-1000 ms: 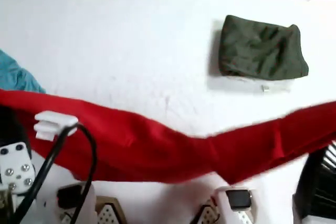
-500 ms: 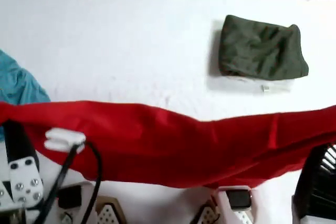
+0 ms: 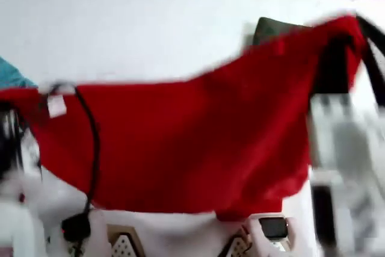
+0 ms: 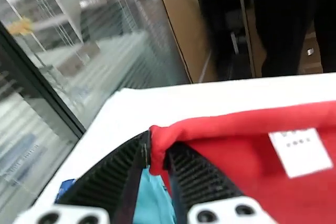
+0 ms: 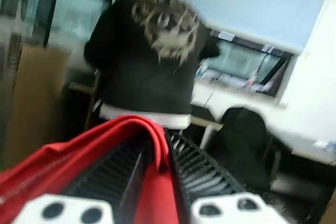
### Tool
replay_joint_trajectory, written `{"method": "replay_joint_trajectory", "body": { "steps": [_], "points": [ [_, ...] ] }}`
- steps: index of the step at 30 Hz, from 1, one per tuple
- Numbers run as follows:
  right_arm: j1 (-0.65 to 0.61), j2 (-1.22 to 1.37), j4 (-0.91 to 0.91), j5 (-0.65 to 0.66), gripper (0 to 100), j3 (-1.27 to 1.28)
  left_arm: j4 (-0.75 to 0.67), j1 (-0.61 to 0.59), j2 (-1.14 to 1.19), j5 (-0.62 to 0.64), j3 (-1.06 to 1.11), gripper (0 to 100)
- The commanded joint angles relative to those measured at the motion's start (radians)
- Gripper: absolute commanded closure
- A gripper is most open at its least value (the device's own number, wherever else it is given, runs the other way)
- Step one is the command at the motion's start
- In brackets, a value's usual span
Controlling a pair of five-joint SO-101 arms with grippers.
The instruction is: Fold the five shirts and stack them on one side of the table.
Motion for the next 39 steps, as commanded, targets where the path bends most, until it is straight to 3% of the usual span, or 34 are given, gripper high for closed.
{"method": "replay_joint_trajectory", "body": {
  "steps": [1, 9, 14, 24, 32, 39],
  "points": [
    [-0.048, 0.082, -0.094, -0.002, 98.1, 0.112, -0.114, -0.006, 0.092, 0.008, 0.076, 97],
    [-0.079, 0.283, -0.326, 0.000, 98.1, 0.385, -0.296, 0.075, 0.390, 0.002, 0.200, 97],
    [-0.073, 0.483, -0.423, 0.002, 98.1, 0.359, -0.388, 0.103, 0.680, -0.003, 0.105, 97],
    [-0.079, 0.995, -0.435, 0.000, 98.1, 0.003, -0.250, 0.109, 1.165, -0.114, -0.349, 97],
    [-0.073, 1.294, -0.386, 0.000, 98.1, -0.175, -0.222, 0.112, 1.453, -0.114, -0.510, 97],
    [-0.061, 1.411, -0.384, 0.000, 98.1, -0.262, -0.140, 0.123, 1.524, -0.114, -0.611, 97]
  ]
}}
